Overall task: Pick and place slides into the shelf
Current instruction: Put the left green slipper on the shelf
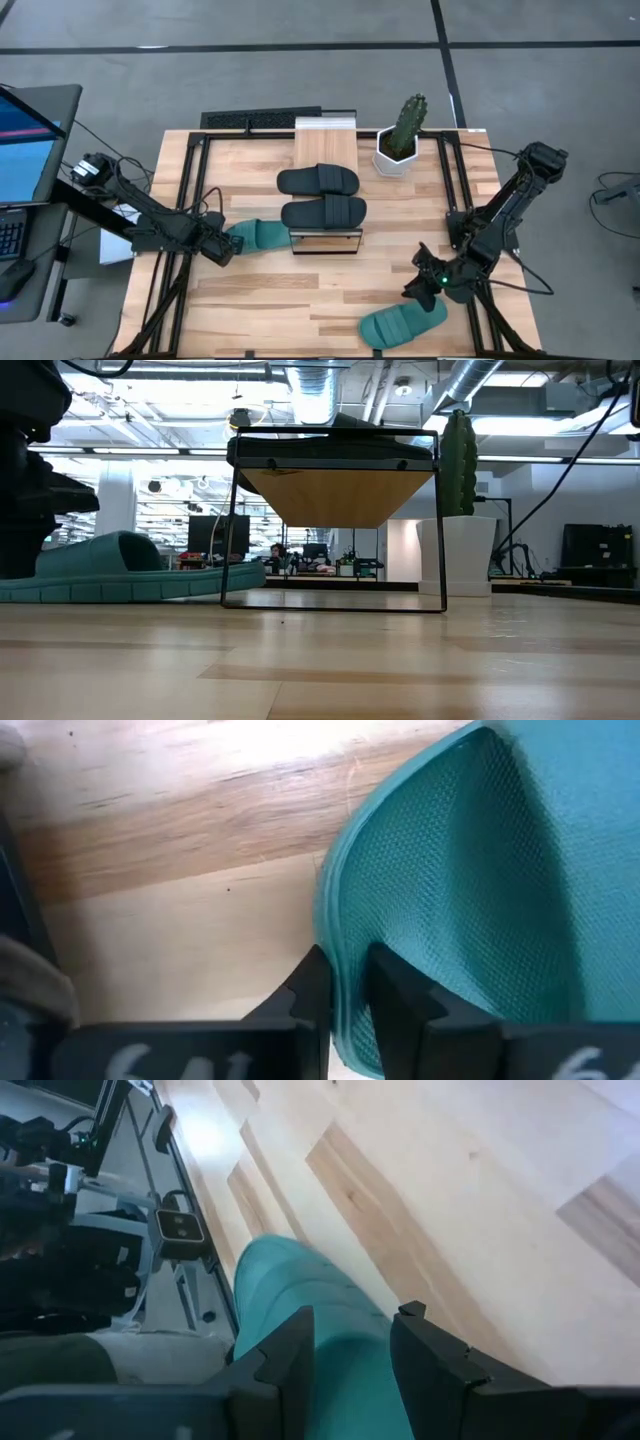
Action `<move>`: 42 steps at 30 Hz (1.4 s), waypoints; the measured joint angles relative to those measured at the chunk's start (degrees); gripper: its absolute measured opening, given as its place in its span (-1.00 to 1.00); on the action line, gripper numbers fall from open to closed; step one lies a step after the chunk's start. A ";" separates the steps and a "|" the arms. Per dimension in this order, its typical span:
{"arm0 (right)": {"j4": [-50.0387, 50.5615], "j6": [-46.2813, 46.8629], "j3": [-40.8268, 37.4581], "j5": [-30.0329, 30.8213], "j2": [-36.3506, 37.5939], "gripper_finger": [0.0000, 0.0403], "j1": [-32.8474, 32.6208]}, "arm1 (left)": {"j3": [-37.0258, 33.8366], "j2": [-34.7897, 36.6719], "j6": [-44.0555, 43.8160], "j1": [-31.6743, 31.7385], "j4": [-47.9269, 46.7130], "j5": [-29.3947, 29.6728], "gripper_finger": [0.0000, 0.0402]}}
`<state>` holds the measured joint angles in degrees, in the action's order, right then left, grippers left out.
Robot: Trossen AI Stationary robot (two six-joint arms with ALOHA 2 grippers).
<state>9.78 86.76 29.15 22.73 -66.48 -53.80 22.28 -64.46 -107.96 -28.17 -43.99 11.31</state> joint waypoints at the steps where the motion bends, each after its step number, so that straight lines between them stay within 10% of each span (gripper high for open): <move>1: 0.00 -0.26 0.00 -0.03 0.00 -0.40 0.20 | -0.03 0.24 0.25 -0.17 -0.04 -0.25 -0.84; 24: -0.21 -1.29 0.00 -0.14 -0.02 -0.40 0.28 | 4.90 19.58 1.77 -1.56 -7.84 -3.51 -0.93; 42: -0.23 -2.63 0.00 -0.14 -0.02 -0.40 0.30 | 5.05 17.83 -6.26 -1.63 -8.42 5.91 -0.94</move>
<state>9.55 84.14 29.15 22.59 -66.50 -53.49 27.33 -46.63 -114.22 -29.80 -52.41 17.23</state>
